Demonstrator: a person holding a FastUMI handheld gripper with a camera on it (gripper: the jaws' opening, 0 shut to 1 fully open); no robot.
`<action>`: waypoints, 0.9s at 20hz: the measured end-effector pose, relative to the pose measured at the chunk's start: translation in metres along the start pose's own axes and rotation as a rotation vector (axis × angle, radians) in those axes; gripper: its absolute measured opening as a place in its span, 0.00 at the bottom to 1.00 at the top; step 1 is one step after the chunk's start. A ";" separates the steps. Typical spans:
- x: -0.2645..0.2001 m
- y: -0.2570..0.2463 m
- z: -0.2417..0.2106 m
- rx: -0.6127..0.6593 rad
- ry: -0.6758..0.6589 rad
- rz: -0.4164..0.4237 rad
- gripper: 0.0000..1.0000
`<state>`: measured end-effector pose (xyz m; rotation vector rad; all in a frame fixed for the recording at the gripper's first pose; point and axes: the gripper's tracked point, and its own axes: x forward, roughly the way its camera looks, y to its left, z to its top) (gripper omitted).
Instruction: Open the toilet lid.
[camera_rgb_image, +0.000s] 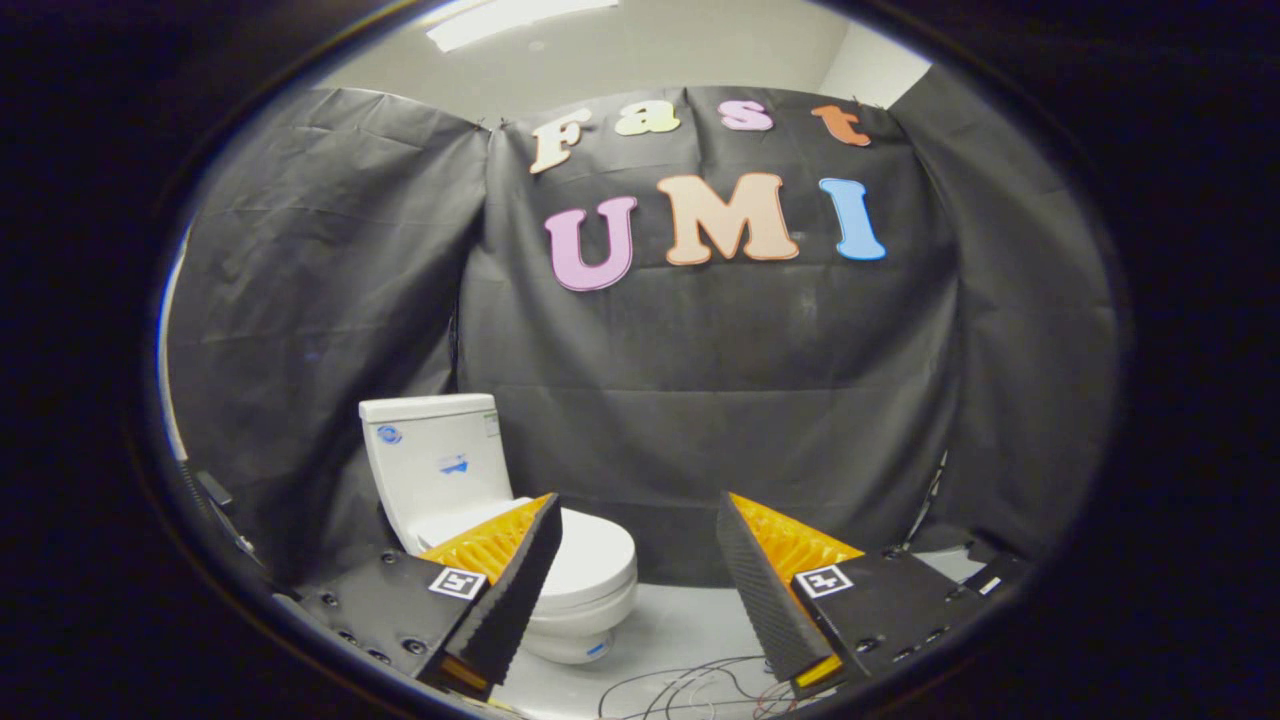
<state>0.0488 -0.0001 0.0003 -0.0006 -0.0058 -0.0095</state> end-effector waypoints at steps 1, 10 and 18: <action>0.005 0.001 -0.001 0.000 0.003 0.003 0.96; 0.053 0.019 0.008 0.049 -0.071 0.032 0.96; 0.078 0.015 0.050 0.254 -0.319 -0.229 0.88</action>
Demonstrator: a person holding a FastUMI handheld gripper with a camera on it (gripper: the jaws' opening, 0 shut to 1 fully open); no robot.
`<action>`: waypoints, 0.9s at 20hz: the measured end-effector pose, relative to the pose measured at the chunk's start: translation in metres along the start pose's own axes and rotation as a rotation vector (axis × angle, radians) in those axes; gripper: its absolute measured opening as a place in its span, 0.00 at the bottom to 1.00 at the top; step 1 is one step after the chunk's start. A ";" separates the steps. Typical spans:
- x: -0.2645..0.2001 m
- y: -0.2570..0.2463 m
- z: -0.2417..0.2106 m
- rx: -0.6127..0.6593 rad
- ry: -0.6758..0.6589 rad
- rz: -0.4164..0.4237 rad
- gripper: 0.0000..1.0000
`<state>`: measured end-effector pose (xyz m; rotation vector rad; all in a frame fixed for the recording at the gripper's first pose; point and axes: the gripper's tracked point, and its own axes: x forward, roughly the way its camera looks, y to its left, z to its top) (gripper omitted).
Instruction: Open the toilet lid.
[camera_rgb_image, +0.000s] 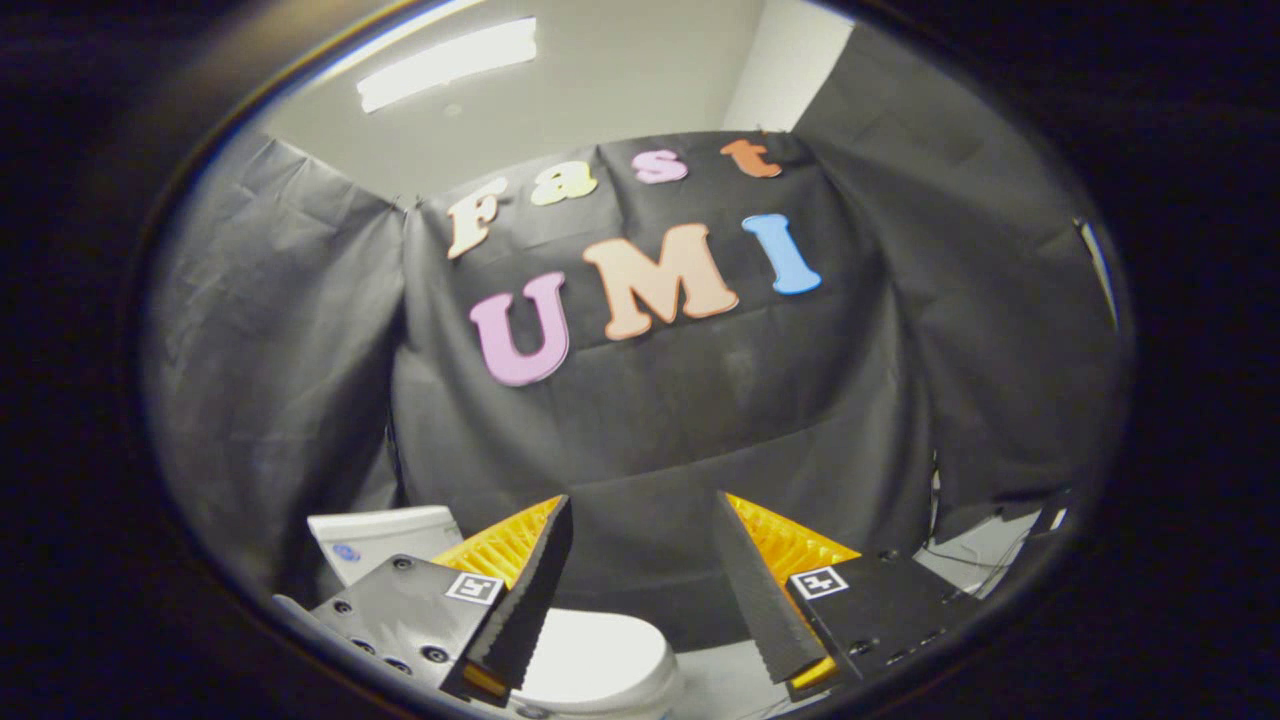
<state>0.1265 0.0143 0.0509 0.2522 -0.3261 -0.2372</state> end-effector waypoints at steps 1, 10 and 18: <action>0.002 0.001 -0.004 0.012 -0.004 -0.030 0.87; -0.001 -0.004 -0.082 0.129 0.102 -0.325 0.79; -0.027 -0.010 -0.124 0.256 0.053 -0.544 0.79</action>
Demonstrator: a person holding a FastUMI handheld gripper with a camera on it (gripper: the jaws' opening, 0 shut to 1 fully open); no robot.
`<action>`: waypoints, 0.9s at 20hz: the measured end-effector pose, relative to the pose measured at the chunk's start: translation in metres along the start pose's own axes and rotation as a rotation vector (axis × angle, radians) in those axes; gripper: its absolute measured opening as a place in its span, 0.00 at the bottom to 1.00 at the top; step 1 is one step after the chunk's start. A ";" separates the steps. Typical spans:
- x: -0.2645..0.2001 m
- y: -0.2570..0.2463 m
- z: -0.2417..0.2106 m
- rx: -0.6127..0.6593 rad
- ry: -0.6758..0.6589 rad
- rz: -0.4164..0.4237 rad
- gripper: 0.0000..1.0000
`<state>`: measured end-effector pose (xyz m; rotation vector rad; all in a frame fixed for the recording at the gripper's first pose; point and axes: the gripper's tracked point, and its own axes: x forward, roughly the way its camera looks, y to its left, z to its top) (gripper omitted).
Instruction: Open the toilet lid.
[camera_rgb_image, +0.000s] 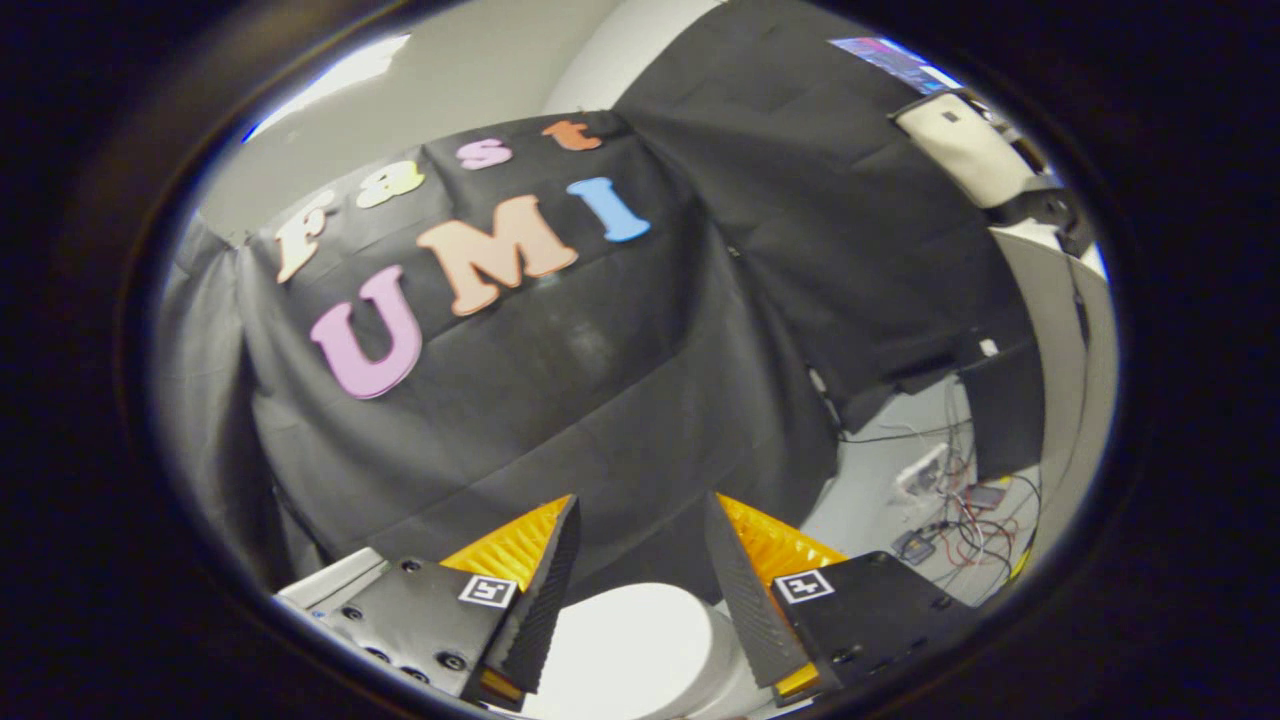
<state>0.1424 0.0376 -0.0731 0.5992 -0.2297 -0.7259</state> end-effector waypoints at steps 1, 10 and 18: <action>-0.008 -0.002 -0.007 0.019 -0.003 -0.018 0.78; -0.038 -0.036 -0.067 0.154 0.062 -0.155 0.78; -0.062 -0.055 -0.120 0.274 0.125 -0.254 0.79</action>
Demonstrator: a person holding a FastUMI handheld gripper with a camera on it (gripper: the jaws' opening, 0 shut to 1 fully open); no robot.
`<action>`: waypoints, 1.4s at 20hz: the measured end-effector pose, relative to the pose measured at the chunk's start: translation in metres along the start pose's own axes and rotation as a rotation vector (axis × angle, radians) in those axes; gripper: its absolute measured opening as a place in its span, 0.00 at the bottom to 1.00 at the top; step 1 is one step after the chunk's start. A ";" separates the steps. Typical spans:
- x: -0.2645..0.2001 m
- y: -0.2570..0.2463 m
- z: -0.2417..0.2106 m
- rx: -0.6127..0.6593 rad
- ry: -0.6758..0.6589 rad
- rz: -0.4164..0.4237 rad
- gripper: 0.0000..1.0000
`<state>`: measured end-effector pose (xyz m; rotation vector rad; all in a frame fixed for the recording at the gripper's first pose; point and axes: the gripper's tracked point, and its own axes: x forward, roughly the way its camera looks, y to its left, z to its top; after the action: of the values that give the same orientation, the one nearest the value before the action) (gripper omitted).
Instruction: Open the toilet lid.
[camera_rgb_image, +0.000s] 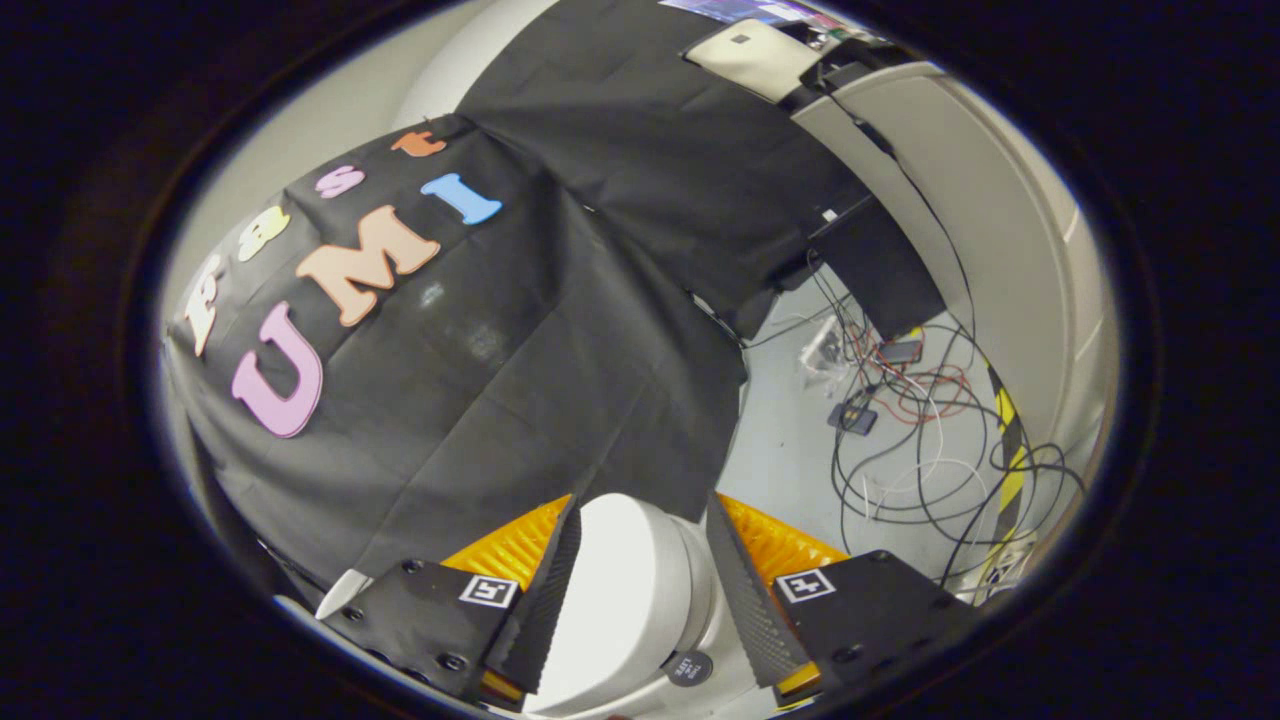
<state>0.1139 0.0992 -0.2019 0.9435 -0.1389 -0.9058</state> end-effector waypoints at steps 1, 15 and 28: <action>-0.001 -0.002 -0.007 -0.001 0.010 -0.009 0.79; -0.001 -0.025 -0.055 0.148 0.104 -0.076 0.79; -0.019 -0.031 -0.154 0.208 0.415 -0.121 0.50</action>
<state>0.1550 0.2033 -0.3131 1.3255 0.1839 -0.7973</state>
